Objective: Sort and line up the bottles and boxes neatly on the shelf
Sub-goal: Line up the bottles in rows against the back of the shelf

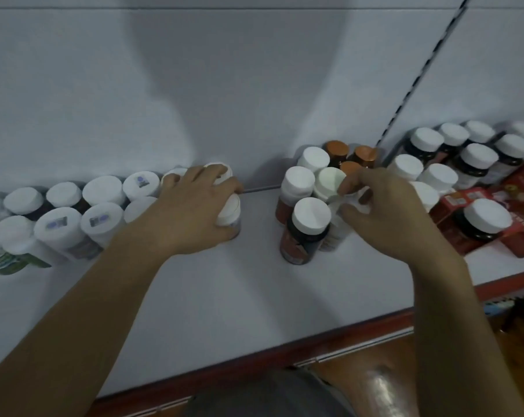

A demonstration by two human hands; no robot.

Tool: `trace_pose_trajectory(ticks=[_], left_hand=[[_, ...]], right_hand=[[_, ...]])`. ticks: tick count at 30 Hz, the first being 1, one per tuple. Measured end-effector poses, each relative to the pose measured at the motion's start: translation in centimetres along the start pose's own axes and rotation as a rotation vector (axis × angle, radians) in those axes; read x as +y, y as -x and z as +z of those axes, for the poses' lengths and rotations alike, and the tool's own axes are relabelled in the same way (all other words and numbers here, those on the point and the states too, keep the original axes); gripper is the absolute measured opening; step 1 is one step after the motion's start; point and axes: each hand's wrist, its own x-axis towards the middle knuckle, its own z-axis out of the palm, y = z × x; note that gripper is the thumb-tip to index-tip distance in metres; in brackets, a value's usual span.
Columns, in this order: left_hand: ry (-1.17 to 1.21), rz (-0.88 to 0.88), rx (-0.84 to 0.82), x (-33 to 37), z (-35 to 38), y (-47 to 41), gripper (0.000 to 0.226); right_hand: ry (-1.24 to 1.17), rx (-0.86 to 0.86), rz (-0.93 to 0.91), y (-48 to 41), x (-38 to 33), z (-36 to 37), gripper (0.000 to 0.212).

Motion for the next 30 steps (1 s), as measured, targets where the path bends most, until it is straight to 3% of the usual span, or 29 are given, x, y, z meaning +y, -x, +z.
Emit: trace_pose_trajectory(ticks=[3, 5, 11, 13, 15, 18, 21, 24, 30], left_hand=[[-0.003, -0.060, -0.088, 0.0, -1.1, -1.6, 0.071], [0.026, -0.087, -0.109, -0.2, -1.4, -2.2, 0.074], [0.063, -0.091, -0.074, -0.6, -0.9, -1.0, 0.081], [0.098, -0.111, -0.040, -0.6, -0.9, -0.4, 0.085], [0.085, -0.102, -0.008, -0.8, -0.7, 0.2, 0.083], [0.054, -0.091, 0.029, -1.2, -0.1, 0.9, 0.078], [0.077, -0.073, 0.072, -1.2, 0.5, 1.7, 0.076], [0.083, -0.085, 0.090, -0.8, 0.9, 2.1, 0.075], [0.059, -0.097, 0.073, -0.9, 1.6, 2.0, 0.078]], right_hand=[[0.006, -0.172, 0.048, 0.6, 0.6, 0.8, 0.040], [-0.050, -0.179, 0.072, 1.3, 0.8, 1.1, 0.046], [-0.043, 0.142, 0.042, 2.7, -0.4, -3.0, 0.040], [-0.149, 0.264, -0.017, 1.7, -2.3, -5.0, 0.038], [-0.257, 0.281, -0.114, -0.1, -4.6, -5.8, 0.037], [-0.200, 0.142, -0.265, -4.1, -7.6, -4.1, 0.036], [0.014, -0.073, -0.396, -8.2, -9.7, -0.1, 0.031], [0.204, -0.254, -0.394, -10.9, -10.5, 4.0, 0.023], [0.347, -0.303, -0.362, -12.4, -10.7, 6.4, 0.048]])
